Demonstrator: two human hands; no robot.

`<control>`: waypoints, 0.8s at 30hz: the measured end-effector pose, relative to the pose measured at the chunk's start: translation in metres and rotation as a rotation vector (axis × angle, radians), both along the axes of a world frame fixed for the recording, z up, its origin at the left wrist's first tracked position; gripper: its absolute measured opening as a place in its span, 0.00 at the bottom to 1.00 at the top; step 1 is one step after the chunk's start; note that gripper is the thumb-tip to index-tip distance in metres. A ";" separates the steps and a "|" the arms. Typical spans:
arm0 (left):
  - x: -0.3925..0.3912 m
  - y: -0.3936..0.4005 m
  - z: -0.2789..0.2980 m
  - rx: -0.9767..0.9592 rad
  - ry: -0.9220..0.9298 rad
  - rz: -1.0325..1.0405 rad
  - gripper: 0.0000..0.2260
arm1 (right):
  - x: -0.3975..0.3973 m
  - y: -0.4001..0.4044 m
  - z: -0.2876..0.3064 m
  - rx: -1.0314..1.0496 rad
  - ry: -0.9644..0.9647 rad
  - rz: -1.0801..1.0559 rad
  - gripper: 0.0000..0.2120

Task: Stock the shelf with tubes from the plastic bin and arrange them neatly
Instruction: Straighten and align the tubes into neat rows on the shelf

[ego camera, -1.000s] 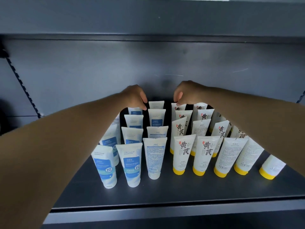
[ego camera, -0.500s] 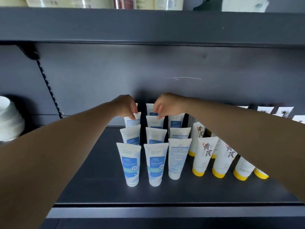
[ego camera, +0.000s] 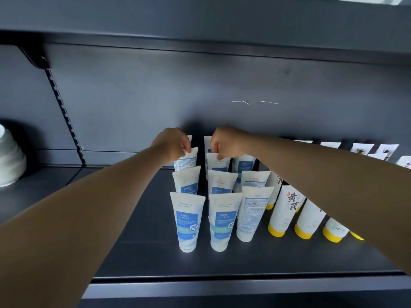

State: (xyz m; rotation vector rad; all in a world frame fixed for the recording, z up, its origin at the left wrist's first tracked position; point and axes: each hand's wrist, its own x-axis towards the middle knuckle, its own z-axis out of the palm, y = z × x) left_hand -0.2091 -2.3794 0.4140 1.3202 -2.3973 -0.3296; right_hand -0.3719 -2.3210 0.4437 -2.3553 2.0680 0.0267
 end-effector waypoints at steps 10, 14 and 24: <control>0.001 -0.002 0.002 0.025 -0.009 -0.012 0.07 | -0.001 -0.011 0.000 -0.021 -0.065 -0.098 0.10; 0.000 -0.003 0.003 0.066 0.017 0.013 0.07 | -0.001 -0.015 -0.001 -0.022 -0.067 -0.109 0.10; 0.007 -0.010 0.016 0.122 -0.173 -0.061 0.11 | 0.002 -0.013 0.005 0.009 -0.006 -0.085 0.12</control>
